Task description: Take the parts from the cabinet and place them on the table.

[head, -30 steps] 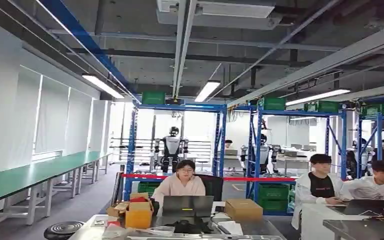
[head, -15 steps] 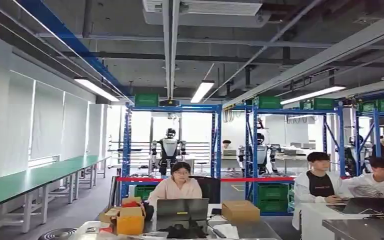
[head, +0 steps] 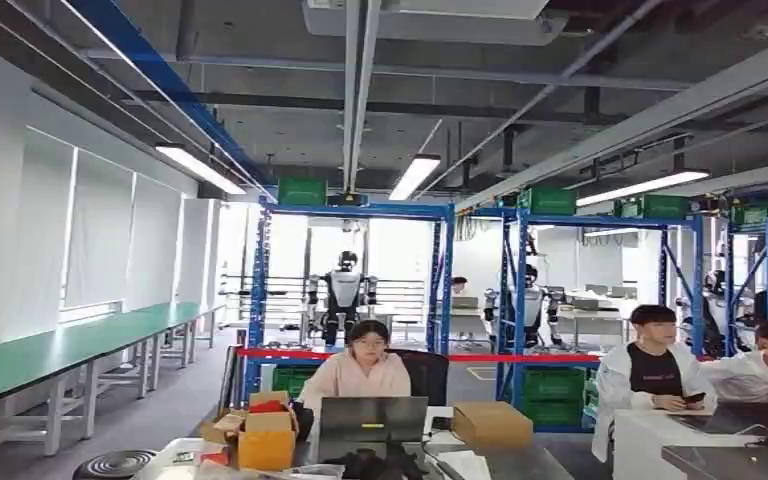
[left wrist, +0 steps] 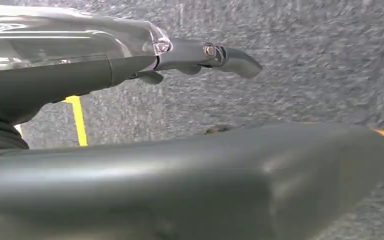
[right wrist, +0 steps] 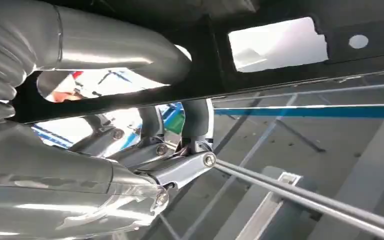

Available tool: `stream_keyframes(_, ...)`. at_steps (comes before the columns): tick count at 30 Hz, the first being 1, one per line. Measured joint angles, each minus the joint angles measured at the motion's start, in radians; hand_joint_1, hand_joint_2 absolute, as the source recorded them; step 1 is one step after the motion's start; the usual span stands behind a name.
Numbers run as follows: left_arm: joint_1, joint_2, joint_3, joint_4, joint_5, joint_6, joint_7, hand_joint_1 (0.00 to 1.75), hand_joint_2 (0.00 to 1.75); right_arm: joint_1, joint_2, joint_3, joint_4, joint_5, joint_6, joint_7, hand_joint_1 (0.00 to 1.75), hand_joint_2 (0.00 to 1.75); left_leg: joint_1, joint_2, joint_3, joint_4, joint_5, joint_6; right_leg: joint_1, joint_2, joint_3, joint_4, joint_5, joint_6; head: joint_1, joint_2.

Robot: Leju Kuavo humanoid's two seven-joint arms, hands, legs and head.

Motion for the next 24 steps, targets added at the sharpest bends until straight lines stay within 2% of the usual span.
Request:
stream_keyframes(2,0.000,0.000,-0.001,0.000,0.000,-0.001,0.000,0.00,1.75,0.003,0.000,-0.002,0.001,-0.002,0.000,0.000,1.75,1.75,0.001,0.000,0.010,-0.001,-0.013,0.002,-0.005,0.000,-0.098,0.155,-0.058,0.009,0.000,0.000)
stream_keyframes(3,0.001,0.000,-0.001,0.000,0.000,-0.001,0.000,0.00,1.75,0.005,0.000,-0.002,0.002,-0.003,0.001,0.000,1.75,1.75,0.001,0.000,0.019,-0.001,-0.020,0.001,-0.007,-0.001,-0.141,0.212,-0.070,0.012,0.000,0.000)
stream_keyframes(4,0.003,0.000,-0.002,0.000,0.000,-0.001,0.000,0.00,1.75,0.007,0.000,-0.002,0.003,-0.004,0.003,0.000,1.75,1.75,0.001,0.000,0.029,-0.001,-0.029,0.000,-0.008,-0.001,-0.163,0.222,-0.058,0.014,0.000,0.000)
stream_keyframes(5,0.003,0.000,-0.002,0.000,0.000,-0.001,0.000,0.00,1.75,0.008,0.000,-0.002,0.003,-0.005,0.003,0.000,1.75,1.75,0.002,-0.001,0.042,-0.001,-0.039,-0.001,-0.008,-0.001,-0.162,0.189,-0.026,0.014,0.000,0.000)
stream_keyframes(6,0.003,0.000,-0.002,0.000,0.000,-0.001,0.000,0.00,1.75,0.008,0.000,-0.003,0.003,-0.005,0.003,0.000,1.75,1.75,0.002,-0.003,0.057,-0.001,-0.049,-0.004,-0.008,-0.001,-0.146,0.121,0.027,0.013,0.000,0.000)
stream_keyframes(8,0.002,0.000,-0.002,0.000,0.000,-0.001,0.000,0.00,1.75,0.008,0.000,-0.005,0.003,-0.005,0.004,-0.001,1.75,1.75,0.003,-0.004,0.086,-0.002,-0.071,-0.011,-0.007,-0.001,-0.105,-0.040,0.146,0.003,0.000,0.000)
stream_keyframes(9,0.000,0.000,-0.002,0.000,0.001,-0.001,0.000,0.00,1.75,0.010,0.000,-0.007,0.005,-0.007,0.004,-0.001,1.75,1.75,0.003,-0.004,0.094,-0.004,-0.076,-0.017,0.000,-0.002,-0.109,-0.037,0.118,-0.004,0.000,0.000)
stream_keyframes(10,-0.002,0.000,-0.002,0.000,0.001,-0.001,0.000,0.00,1.75,0.009,0.000,-0.007,0.005,-0.007,0.006,-0.001,1.75,1.75,0.002,-0.005,0.090,-0.008,-0.082,-0.026,0.005,-0.002,-0.107,-0.051,0.113,-0.018,-0.001,0.000)
stream_keyframes(11,0.000,0.000,-0.002,0.000,0.001,-0.001,0.000,0.00,1.75,0.012,0.000,-0.008,0.005,-0.008,0.006,-0.001,1.75,1.75,0.002,-0.005,0.102,-0.014,-0.085,-0.034,0.006,-0.001,-0.109,-0.052,0.126,-0.027,-0.001,0.000)
stream_keyframes(13,0.000,0.000,-0.002,0.000,0.000,-0.001,0.000,0.00,1.75,0.010,0.000,-0.007,0.003,-0.009,0.006,-0.002,1.75,1.75,0.001,-0.002,0.111,-0.009,-0.076,-0.040,0.003,0.000,-0.090,-0.064,0.120,-0.041,0.000,0.000)
stream_keyframes(14,-0.002,0.000,-0.002,0.000,0.000,-0.001,0.000,0.00,1.75,0.011,0.001,-0.007,0.001,-0.010,0.007,-0.003,1.75,1.75,0.003,-0.002,0.106,0.011,-0.081,-0.041,-0.002,-0.001,-0.074,-0.077,0.118,-0.046,0.000,0.000)
stream_keyframes(15,-0.004,-0.001,-0.002,0.000,0.001,-0.001,0.000,0.00,1.75,0.010,0.002,-0.008,0.001,-0.011,0.007,-0.004,1.75,1.75,0.002,-0.002,0.083,0.063,-0.096,-0.042,-0.002,-0.002,-0.060,-0.084,0.113,-0.053,0.000,0.000)
stream_keyframes(18,-0.005,0.000,-0.002,0.000,0.000,-0.001,0.000,0.00,1.75,0.012,0.004,-0.008,0.002,-0.012,0.008,-0.004,1.75,1.75,0.001,-0.002,-0.051,0.264,-0.189,-0.050,0.001,-0.001,-0.042,-0.084,0.092,-0.061,0.000,0.000)
stream_keyframes(19,-0.002,0.000,-0.002,0.000,0.000,-0.001,0.001,0.00,1.75,0.013,0.004,-0.008,0.002,-0.012,0.008,-0.004,1.75,1.75,0.000,-0.002,-0.083,0.294,-0.194,-0.051,0.002,0.001,-0.033,-0.084,0.084,-0.061,0.000,0.000)
stream_keyframes(20,0.000,0.000,-0.002,0.000,0.000,-0.001,0.001,0.00,1.75,0.014,0.004,-0.008,0.002,-0.013,0.008,-0.004,1.75,1.75,0.000,-0.001,-0.093,0.278,-0.169,-0.050,0.002,0.003,-0.020,-0.084,0.075,-0.061,0.000,0.000)
stream_keyframes(21,0.000,0.000,-0.002,0.000,0.000,-0.001,0.001,0.00,1.75,0.014,0.005,-0.008,0.002,-0.013,0.008,-0.004,1.75,1.75,0.000,-0.001,-0.086,0.224,-0.120,-0.048,0.002,0.004,-0.004,-0.084,0.064,-0.059,0.000,0.000)
stream_keyframes(22,0.000,0.000,-0.002,0.000,0.000,-0.001,0.002,0.00,1.75,0.013,0.005,-0.008,0.002,-0.013,0.008,-0.004,1.75,1.75,0.000,-0.001,-0.068,0.145,-0.057,-0.045,0.002,0.004,0.015,-0.084,0.051,-0.055,0.000,0.000)
stream_keyframes(23,0.002,0.000,-0.002,0.000,0.000,-0.001,0.002,0.00,1.75,0.014,0.006,-0.008,0.002,-0.013,0.008,-0.004,1.75,1.75,-0.001,-0.001,-0.054,0.067,0.020,-0.039,0.002,0.002,0.030,-0.084,0.037,-0.052,0.000,0.000)
stream_keyframes(24,0.002,0.002,-0.003,0.000,0.000,-0.001,0.002,0.00,1.75,0.013,0.006,-0.008,0.005,-0.013,0.008,-0.004,1.75,1.75,-0.007,0.000,-0.061,0.059,0.025,-0.033,0.002,0.002,0.039,-0.083,0.030,-0.045,-0.001,0.000)
